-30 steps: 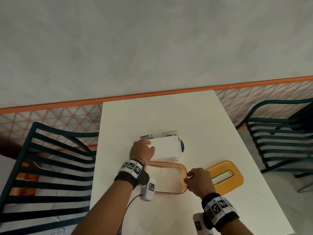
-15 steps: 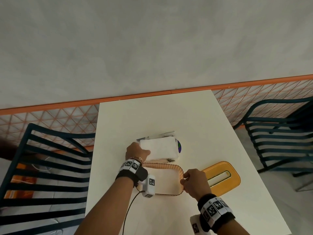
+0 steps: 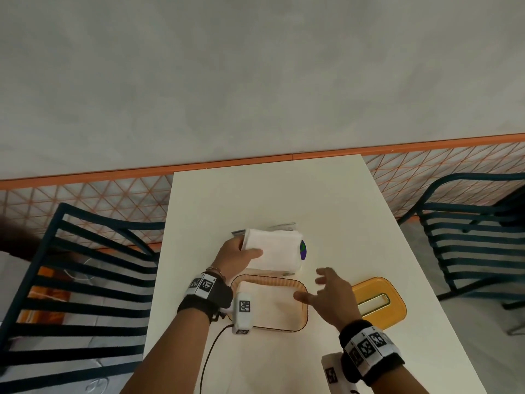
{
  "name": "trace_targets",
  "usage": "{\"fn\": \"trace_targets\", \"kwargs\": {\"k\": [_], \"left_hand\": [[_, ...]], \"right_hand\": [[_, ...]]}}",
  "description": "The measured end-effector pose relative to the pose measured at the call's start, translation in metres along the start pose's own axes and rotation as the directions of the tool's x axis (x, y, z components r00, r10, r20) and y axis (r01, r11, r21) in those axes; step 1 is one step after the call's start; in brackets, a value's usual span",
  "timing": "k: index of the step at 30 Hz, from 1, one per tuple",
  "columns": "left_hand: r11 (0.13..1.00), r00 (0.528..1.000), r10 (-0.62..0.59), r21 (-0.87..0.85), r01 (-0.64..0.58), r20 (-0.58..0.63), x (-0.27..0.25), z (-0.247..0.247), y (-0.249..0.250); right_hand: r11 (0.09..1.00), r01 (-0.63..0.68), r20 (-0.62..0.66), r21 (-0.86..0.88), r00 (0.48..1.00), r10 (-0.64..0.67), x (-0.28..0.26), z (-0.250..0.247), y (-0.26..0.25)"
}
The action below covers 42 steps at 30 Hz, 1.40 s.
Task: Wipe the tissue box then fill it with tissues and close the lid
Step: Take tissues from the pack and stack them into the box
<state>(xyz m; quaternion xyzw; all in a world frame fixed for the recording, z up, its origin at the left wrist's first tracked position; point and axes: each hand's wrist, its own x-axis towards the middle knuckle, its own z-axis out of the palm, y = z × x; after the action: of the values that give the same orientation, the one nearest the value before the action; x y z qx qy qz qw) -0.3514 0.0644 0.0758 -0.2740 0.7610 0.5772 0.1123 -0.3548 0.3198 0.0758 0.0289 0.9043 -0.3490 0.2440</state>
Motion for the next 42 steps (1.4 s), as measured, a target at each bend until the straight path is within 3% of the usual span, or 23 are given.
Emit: {"fn": "trace_targets", "kwargs": {"k": [5,9,11,14,16,21,26,29,33,37,42], "left_hand": [[0.963,0.998,0.030,-0.270,-0.014,0.053,-0.051,-0.013,0.020],[0.883,0.995,-0.010,-0.467,0.054,0.098,-0.071,-0.011,0.007],[0.854,0.992,-0.045,-0.512,0.098,0.115,-0.077,-0.004,-0.001],[0.838,0.983,-0.132,-0.517,0.178,0.125,-0.085,0.013,-0.010],[0.866,0.977,-0.173,-0.454,0.210,0.122,-0.087,0.023,-0.017],[0.927,0.964,-0.260,-0.294,0.234,-0.055,-0.081,0.027,-0.028],[0.956,0.962,-0.248,0.130,0.262,-0.113,-0.065,0.015,-0.042],[0.899,0.970,-0.213,0.367,0.240,-0.115,-0.054,0.009,-0.046],[0.814,0.980,-0.194,0.553,0.180,-0.034,-0.049,0.008,-0.038],[0.731,0.989,-0.149,0.673,0.109,0.002,-0.048,0.015,-0.034],[0.555,0.996,-0.094,0.830,0.058,-0.007,-0.048,0.031,-0.040]], "right_hand": [[0.903,0.115,0.175,0.415,0.963,-0.203,0.001,-0.026,-0.030],[0.762,0.116,0.406,0.637,0.791,-0.459,-0.004,-0.039,-0.045],[0.752,0.047,0.461,0.657,0.764,-0.451,-0.004,-0.037,-0.043],[0.801,-0.017,0.509,0.598,0.781,-0.362,-0.001,-0.027,-0.035],[0.840,-0.056,0.539,0.539,0.790,-0.293,0.002,-0.022,-0.029],[0.919,-0.102,0.541,0.380,0.830,-0.131,0.019,-0.009,-0.014],[0.976,-0.091,0.464,0.196,0.886,-0.011,0.023,0.008,-0.009],[0.996,-0.061,0.420,0.068,0.907,0.027,0.023,0.017,-0.011],[0.994,-0.048,0.396,-0.094,0.915,0.082,0.016,0.026,-0.015],[0.977,-0.072,0.372,-0.202,0.917,0.145,0.008,0.030,-0.025],[0.924,-0.055,0.272,-0.380,0.948,0.168,0.002,0.035,-0.038]]}}
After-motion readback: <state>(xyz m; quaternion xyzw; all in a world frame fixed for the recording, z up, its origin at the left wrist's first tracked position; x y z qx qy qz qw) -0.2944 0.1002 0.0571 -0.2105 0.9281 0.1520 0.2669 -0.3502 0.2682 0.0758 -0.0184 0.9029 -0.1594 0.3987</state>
